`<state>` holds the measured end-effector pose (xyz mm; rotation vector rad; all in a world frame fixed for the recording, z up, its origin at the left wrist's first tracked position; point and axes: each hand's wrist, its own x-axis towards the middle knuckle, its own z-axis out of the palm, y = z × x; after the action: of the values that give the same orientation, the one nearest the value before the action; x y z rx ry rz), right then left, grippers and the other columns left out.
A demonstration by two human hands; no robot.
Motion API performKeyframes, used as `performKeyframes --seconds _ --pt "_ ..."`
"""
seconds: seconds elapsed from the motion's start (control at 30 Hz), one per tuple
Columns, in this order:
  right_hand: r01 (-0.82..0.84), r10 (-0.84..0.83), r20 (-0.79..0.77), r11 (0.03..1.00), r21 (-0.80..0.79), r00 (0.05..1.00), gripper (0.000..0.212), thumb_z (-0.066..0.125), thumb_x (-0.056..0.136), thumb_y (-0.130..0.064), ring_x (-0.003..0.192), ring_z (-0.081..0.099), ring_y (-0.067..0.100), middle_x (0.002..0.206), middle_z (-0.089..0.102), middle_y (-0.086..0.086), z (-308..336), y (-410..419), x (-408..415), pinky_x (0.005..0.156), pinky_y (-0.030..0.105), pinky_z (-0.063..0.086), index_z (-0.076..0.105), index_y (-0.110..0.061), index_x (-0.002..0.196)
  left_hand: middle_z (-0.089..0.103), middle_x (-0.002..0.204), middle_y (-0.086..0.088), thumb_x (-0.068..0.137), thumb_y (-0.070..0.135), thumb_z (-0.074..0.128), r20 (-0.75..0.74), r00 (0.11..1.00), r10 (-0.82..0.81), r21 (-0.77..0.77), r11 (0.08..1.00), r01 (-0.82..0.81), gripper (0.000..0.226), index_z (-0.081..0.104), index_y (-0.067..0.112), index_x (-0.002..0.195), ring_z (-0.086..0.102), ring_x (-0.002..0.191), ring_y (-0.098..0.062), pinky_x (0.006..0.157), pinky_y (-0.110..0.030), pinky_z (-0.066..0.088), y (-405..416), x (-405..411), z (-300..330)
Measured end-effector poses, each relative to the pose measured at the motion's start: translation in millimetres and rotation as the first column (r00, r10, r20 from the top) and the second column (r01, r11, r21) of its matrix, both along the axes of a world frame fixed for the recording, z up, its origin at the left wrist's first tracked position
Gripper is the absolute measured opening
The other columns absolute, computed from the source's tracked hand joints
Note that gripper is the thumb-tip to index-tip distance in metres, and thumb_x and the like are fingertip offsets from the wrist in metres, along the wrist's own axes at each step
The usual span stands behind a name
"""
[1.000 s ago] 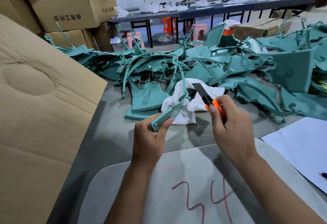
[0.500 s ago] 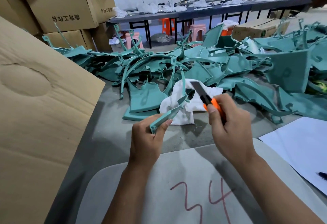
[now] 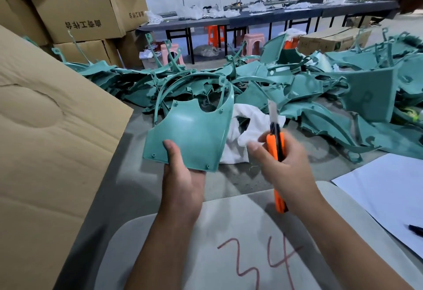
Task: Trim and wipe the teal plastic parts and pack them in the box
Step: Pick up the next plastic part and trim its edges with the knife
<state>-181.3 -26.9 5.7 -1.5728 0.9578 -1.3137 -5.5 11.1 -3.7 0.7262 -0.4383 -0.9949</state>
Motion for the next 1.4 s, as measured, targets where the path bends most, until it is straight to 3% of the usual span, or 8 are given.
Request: performKeyframes --seconds 0.23,0.43,0.6,0.73,0.87,0.97,1.2,1.4 --pt "-0.135 0.074 0.325 0.976 0.172 0.943 0.013 0.078 0.088 -0.002 0.04 0.05 0.003 0.068 0.068 0.006 4 0 3 0.038 0.015 0.038 0.066 -0.005 0.093 0.046 0.155 -0.019 0.106 0.052 0.025 0.057 0.93 -0.362 -0.03 0.931 0.364 0.067 0.036 0.009 0.156 0.04 0.146 -0.036 0.125 -0.054 0.02 11 -30 1" --pt "-0.118 0.058 0.266 0.968 0.219 0.962 0.035 0.083 0.077 -0.032 0.043 0.041 0.011 0.063 0.057 0.005 4 -9 -11 0.04 0.021 0.034 0.063 -0.009 0.094 0.042 0.157 -0.018 0.109 0.041 0.036 0.068 0.896 -0.439 -0.089 0.892 0.443 0.057 0.033 0.011 0.157 0.038 0.147 -0.037 0.125 -0.054 0.017 10 -15 -1" --pt "-0.126 0.032 0.365 0.963 0.236 0.931 0.027 0.077 0.088 -0.01 0.041 0.031 0.016 0.053 0.042 0.004 0 -10 -6 0.041 0.027 0.023 0.055 -0.014 0.075 0.048 0.153 -0.02 0.105 0.027 0.055 0.153 0.845 -0.513 -0.043 0.85 0.524 0.056 0.037 0.011 0.155 0.046 0.142 -0.038 0.119 -0.056 0.03 11 -11 -6" --pt "-0.195 0.04 0.498 0.945 0.263 0.866 0.021 0.071 0.085 -0.028 0.036 0.031 0.01 0.05 0.041 0.001 7 -14 -17 0.038 0.021 0.024 0.064 -0.009 0.089 0.059 0.137 -0.026 0.064 0.077 0.075 0.07 0.8 -0.596 -0.003 0.801 0.598 0.105 0.058 0.004 0.136 0.062 0.119 -0.042 0.102 -0.061 0.047 18 -4 8" --pt "-0.216 0.136 0.285 0.938 0.27 0.949 0.02 0.082 0.078 -0.029 0.054 0.061 0.025 0.073 0.071 0.011 5 -14 -23 0.053 0.026 0.05 0.076 -0.016 0.092 0.058 0.145 -0.018 0.072 0.084 0.057 0.018 0.781 -0.624 0.068 0.78 0.622 0.1 0.063 0.01 0.138 0.054 0.135 -0.036 0.113 -0.051 0.044 21 11 6" --pt "-0.244 0.2 0.242 0.955 0.169 0.949 0.024 0.087 0.079 -0.03 0.079 0.077 0.026 0.093 0.079 0.013 2 -9 -19 0.065 0.031 0.06 0.078 -0.018 0.098 0.065 0.135 -0.02 0.081 0.05 0.077 0.249 0.774 -0.583 0.235 0.811 0.536 0.064 0.068 0.009 0.13 0.064 0.124 -0.034 0.105 -0.045 0.052 22 11 0" --pt "-0.027 -0.024 0.322 0.988 0.154 0.946 0.047 0.07 0.085 -0.066 0.043 0.041 0.016 0.076 0.063 0.004 3 -17 -17 0.039 0.022 0.033 0.074 -0.021 0.096 0.076 0.114 -0.008 0.097 0.014 0.065 0.537 0.803 -0.259 0.033 0.957 0.287 0.021 0.076 0.012 0.115 0.074 0.104 -0.022 0.086 -0.029 0.057 17 2 6" --pt "-0.257 0.19 0.234 0.917 0.304 0.954 0.031 0.079 0.086 -0.027 0.043 0.029 0.018 0.052 0.038 0.01 -6 -12 -8 0.039 0.026 0.024 0.053 -0.01 0.082 0.069 0.128 -0.017 0.1 0.024 0.06 0.447 0.892 -0.071 -0.157 0.975 0.156 0.026 0.073 0.018 0.121 0.064 0.121 -0.04 0.104 -0.06 0.05 11 -30 10"
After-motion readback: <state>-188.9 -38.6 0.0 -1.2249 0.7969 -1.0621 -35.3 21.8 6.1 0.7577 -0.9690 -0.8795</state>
